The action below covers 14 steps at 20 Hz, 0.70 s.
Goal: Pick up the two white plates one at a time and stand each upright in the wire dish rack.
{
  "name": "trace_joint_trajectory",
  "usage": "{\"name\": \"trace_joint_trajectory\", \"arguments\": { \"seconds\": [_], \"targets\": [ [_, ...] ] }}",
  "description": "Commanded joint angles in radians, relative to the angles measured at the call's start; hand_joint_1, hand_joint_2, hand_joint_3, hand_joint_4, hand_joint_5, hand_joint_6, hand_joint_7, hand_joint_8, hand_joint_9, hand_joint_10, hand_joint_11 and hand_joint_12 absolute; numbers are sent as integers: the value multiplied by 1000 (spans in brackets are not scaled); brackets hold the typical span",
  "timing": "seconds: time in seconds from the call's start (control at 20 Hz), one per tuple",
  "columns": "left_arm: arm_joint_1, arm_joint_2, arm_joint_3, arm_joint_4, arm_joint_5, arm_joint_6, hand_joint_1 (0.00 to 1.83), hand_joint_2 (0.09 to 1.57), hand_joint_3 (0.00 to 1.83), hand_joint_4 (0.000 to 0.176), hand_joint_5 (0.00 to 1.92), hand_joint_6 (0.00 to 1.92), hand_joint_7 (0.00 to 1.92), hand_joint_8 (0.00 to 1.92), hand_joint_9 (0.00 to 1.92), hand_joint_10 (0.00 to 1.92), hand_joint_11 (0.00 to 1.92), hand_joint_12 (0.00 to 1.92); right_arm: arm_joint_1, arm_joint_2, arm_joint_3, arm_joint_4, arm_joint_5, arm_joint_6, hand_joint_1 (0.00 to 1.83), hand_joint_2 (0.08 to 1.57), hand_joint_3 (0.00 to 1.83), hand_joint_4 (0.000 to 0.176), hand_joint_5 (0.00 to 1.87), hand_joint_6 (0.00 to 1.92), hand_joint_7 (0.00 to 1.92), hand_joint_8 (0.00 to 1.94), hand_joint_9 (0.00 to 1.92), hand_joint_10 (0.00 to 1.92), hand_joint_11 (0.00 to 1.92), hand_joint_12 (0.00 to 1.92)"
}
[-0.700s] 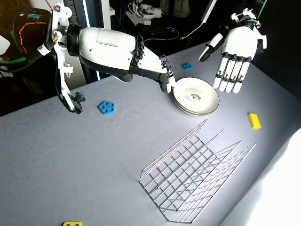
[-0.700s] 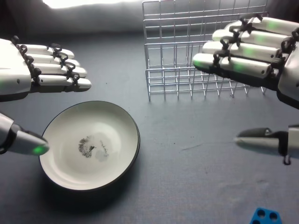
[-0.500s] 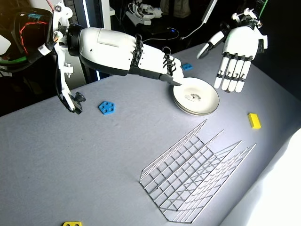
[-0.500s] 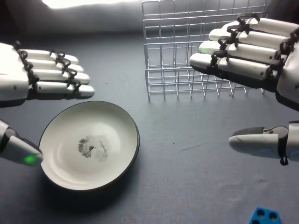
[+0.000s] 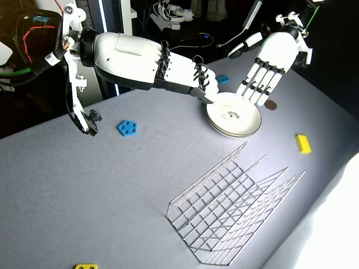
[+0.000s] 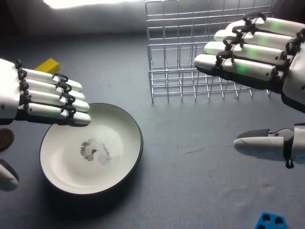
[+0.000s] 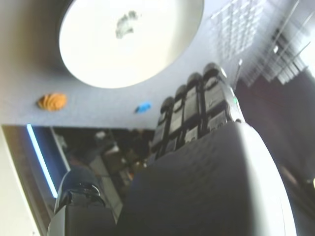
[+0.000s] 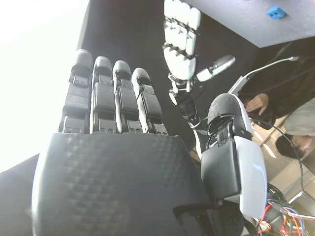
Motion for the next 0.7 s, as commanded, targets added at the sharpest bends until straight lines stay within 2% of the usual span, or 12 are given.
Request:
{"name": "trace_joint_trajectory", "arguments": {
  "seconds": [0.0, 0.2, 0.3, 0.4, 0.55, 0.65],
  "targets": [
    [-16, 2, 4, -50, -72, -1, 0, 1017, 17, 0, 10, 2, 0, 0, 0, 0, 0, 0, 16, 2, -4, 7, 121, 0, 48, 1190, 1, 0, 116, 3, 124, 3, 116, 6, 0, 402],
    [-27, -2, 28, -11, -163, -1, 0, 1002, 8, 0, 0, 0, 0, 0, 0, 0, 0, 0, 16, 2, -4, 7, 118, -1, 54, 1187, 0, 0, 122, 5, 136, 5, 127, 6, 0, 416],
    [-34, -17, 52, 31, -199, 43, 0, 996, 5, 0, 1, 1, 0, 0, 0, 0, 0, 0, 16, 1, -3, 7, 117, -1, 48, 1190, 0, 0, 113, 1, 124, 0, 122, 3, 0, 417],
    [-28, -40, 100, 38, -246, 92, 0, 994, 4, 0, 0, 0, 0, 0, 0, 0, 0, 0, 16, -2, -3, 7, 117, -1, 17, 1194, 0, 0, 117, 3, 131, 5, 126, 6, 0, 422],
    [-7, -86, 185, 38, -272, 103, 0, 979, 0, 0, 0, 0, 0, 0, 0, 0, 0, 0, 16, -6, -3, 7, 117, 8, 40, 1194, 0, 0, 133, 4, 152, 4, 144, 5, 0, 486],
    [16, -114, 228, 38, -272, 114, 0, 993, 3, 0, 0, 0, 0, 0, 0, 0, 0, 0, 16, -10, 0, 7, 129, 42, 9, 1204, 2, 0, 117, 0, 138, 1, 130, 0, 0, 408]
  ]
}}
